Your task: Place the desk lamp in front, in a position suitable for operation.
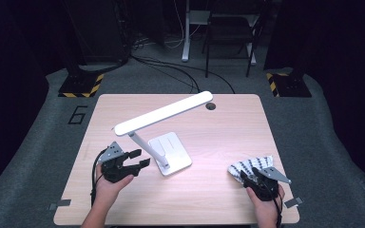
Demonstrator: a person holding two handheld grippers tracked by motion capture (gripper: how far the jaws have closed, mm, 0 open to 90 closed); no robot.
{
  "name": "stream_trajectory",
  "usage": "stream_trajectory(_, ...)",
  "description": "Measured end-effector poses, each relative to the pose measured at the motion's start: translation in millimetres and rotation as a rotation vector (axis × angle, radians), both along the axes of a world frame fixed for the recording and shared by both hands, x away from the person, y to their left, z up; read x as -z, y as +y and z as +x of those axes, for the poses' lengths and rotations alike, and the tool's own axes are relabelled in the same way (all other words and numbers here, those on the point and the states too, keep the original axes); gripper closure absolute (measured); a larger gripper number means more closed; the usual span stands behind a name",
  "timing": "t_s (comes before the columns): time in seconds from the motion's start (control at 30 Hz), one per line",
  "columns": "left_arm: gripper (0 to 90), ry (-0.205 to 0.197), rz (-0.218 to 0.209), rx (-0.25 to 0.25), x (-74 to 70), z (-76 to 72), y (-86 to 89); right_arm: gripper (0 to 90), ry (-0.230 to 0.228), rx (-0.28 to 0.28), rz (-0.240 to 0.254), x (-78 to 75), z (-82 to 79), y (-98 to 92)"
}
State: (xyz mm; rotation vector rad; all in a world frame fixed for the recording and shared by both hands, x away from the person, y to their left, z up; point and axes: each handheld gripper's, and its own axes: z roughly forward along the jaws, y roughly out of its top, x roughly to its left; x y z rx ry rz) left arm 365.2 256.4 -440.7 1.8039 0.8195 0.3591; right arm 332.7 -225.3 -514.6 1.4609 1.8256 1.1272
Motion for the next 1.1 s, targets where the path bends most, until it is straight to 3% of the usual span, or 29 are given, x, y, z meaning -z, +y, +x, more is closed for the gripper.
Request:
stream_trajectory(0.13, 41.5, -0.005, -0.010, 0.009, 1.7, 4.5, -6.5, 45.6, -0.001, 0.000, 0.000, 0.0, -0.1, -0.1)
stream_trajectory(0.33, 41.6, -0.014, 0.010, 0.027, 1.9, 11.2, -13.8, 45.4, 0.002, 0.005, 0.007, 0.4, -0.4, -0.2)
stream_trajectory(0.7, 48.4, -0.038, -0.011, 0.033, 1.1, 16.8, -15.9, 45.0, 0.006, 0.003, 0.008, 1.2, -0.7, -1.2)
stream_trajectory(1.1, 52.9, -0.074, 0.037, 0.039, -0.6, 16.8, -16.5, 44.6, 0.010, 0.004, 0.007, 1.8, -0.5, -0.9)
